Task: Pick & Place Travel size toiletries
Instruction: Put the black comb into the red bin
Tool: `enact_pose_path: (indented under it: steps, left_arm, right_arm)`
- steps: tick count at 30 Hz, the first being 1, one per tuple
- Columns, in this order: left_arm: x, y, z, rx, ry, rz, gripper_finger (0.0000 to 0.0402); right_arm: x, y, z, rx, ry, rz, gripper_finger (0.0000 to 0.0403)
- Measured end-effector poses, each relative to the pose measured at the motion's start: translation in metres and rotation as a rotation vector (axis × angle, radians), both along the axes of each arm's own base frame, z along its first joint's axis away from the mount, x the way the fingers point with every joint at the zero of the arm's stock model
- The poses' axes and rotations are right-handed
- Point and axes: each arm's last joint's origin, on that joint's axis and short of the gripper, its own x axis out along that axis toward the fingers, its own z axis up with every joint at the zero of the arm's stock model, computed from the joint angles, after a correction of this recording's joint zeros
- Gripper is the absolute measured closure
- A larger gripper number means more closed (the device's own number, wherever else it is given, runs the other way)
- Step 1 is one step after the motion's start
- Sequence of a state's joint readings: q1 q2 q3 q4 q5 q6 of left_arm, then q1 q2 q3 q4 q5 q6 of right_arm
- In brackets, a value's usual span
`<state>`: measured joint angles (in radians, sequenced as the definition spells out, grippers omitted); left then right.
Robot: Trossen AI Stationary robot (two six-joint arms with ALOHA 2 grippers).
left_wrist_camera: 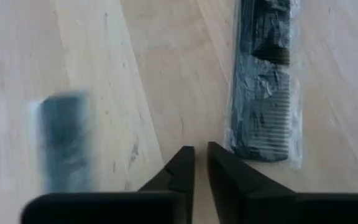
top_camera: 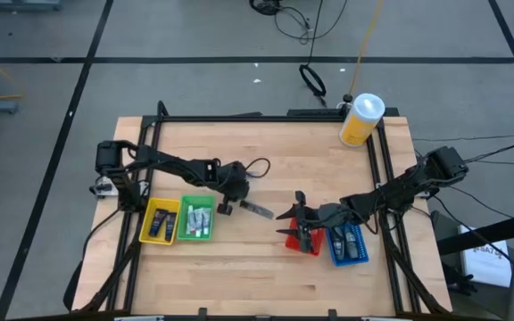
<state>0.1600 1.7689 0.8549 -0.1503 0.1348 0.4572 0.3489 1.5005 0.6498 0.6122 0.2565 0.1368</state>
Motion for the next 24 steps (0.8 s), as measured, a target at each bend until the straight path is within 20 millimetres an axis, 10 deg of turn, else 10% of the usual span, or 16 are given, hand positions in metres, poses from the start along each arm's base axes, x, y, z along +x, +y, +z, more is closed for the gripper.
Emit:
enact_pose_path:
  steps: [12,24]
  left_arm:
    - [-0.005,0.015,0.045,0.049,-0.171,0.372,0.0375]
    - [-0.025,0.078,0.019,-0.110,-0.060,0.515,0.0279]
  right_arm:
    - [0.000,0.000,-0.002,-0.008,0.019,-0.001,0.0232]
    - [0.011,-0.055,-0.005,0.204,0.067,-0.224,0.0232]
